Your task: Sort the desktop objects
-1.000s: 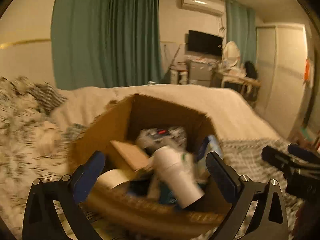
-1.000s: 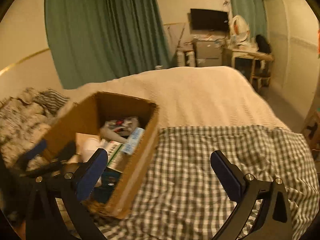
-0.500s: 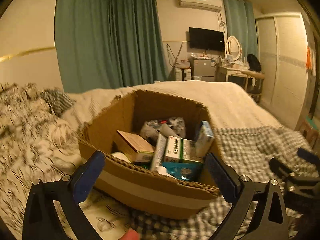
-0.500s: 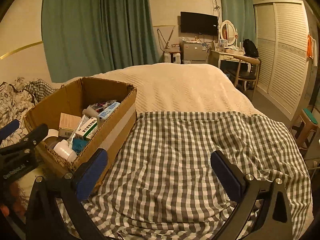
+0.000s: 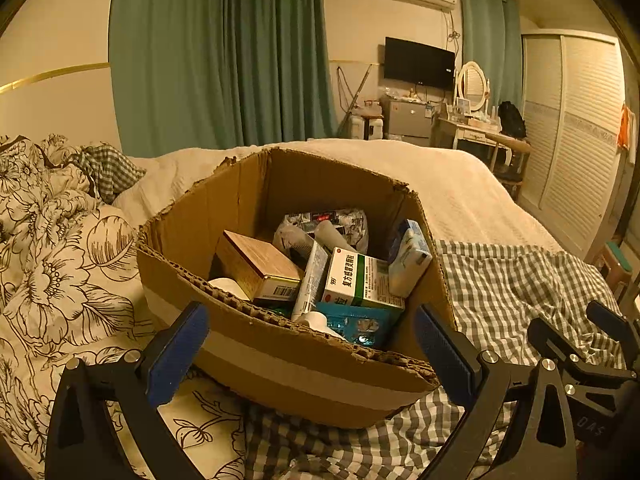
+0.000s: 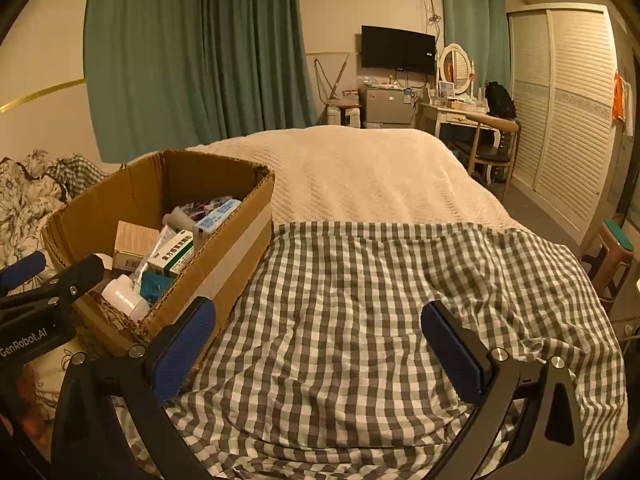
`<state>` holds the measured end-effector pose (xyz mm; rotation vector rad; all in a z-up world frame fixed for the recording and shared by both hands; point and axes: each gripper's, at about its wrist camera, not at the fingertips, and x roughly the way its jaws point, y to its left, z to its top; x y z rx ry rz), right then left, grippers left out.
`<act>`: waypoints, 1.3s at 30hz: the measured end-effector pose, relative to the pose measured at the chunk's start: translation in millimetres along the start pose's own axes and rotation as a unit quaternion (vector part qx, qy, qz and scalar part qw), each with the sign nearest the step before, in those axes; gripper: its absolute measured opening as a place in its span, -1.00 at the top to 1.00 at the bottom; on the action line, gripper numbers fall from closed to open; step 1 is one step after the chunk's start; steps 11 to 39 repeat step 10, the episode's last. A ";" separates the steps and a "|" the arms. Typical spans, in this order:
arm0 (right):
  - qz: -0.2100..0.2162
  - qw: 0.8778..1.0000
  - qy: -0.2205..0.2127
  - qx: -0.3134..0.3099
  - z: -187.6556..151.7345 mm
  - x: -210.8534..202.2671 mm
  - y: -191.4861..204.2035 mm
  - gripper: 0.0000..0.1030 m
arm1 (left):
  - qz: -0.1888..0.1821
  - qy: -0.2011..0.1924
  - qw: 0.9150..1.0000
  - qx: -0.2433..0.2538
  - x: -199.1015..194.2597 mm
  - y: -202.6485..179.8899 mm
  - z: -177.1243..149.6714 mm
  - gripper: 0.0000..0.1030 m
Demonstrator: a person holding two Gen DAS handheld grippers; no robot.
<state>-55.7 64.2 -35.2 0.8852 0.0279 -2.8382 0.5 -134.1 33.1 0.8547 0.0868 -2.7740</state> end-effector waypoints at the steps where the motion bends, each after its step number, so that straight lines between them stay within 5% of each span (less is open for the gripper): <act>1: 0.000 1.000 0.000 -0.001 -0.6 0.9 0.9 -0.99 | -0.001 0.000 1.000 0.001 0.8 0.2 -0.4 -1.00; 7: -0.009 1.000 0.011 0.000 -4.6 6.0 4.3 -0.99 | -0.066 0.023 0.998 0.005 4.8 -3.5 -3.6 -1.00; 39: -0.005 1.000 0.013 0.013 -4.1 4.0 0.8 -0.99 | -0.066 0.023 0.998 -0.004 3.9 -3.7 -3.0 -1.00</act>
